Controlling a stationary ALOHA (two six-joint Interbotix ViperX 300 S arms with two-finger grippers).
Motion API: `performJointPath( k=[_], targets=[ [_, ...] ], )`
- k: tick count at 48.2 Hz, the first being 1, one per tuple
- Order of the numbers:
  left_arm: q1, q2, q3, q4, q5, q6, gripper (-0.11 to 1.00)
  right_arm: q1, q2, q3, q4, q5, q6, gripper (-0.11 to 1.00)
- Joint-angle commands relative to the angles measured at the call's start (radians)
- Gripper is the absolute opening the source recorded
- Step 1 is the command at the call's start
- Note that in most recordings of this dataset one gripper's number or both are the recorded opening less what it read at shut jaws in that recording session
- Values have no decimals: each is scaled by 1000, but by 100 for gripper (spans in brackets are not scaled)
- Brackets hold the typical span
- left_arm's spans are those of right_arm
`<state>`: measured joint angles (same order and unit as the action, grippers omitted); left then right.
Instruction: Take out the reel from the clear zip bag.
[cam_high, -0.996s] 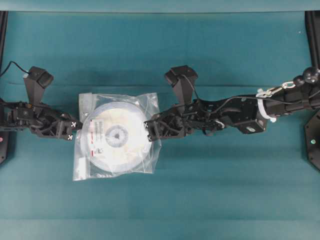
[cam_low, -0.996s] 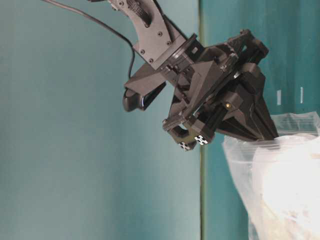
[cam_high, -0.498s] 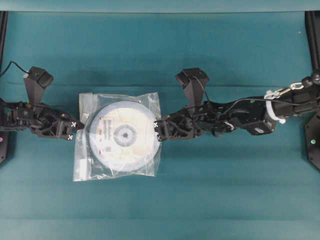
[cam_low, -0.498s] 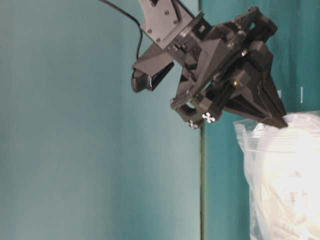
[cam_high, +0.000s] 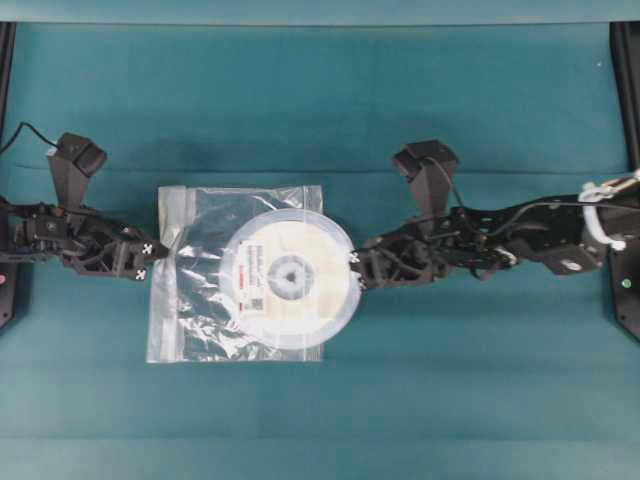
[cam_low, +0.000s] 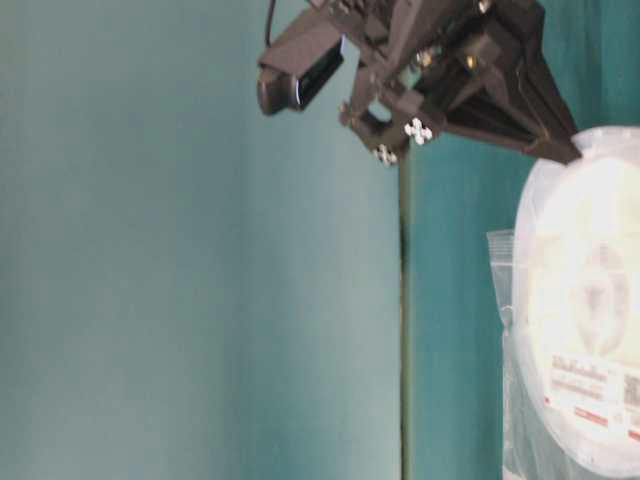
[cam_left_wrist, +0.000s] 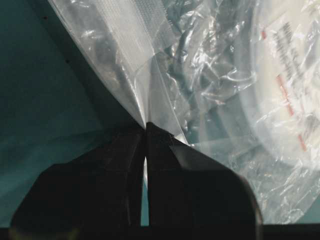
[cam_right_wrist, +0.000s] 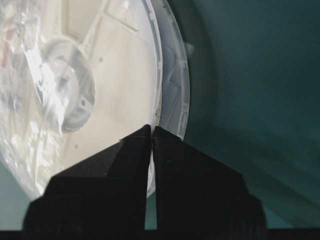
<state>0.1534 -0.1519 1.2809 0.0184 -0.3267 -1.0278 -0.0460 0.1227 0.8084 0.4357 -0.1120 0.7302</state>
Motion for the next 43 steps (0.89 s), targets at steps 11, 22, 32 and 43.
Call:
performJointPath(
  k=[11, 22, 32, 43],
  targets=[
    [-3, 11, -15, 3, 17, 0, -1, 3, -81, 86, 18, -11, 8, 2],
    [-3, 11, -15, 3, 18, 2, -1, 2, -132, 161, 48, -46, 8, 2],
    [-3, 11, -15, 3, 17, 2, -1, 2, -192, 232, 66, -58, 8, 2],
    [-3, 11, -15, 3, 17, 2, -1, -3, -239, 281, 72, -58, 8, 2]
  ],
)
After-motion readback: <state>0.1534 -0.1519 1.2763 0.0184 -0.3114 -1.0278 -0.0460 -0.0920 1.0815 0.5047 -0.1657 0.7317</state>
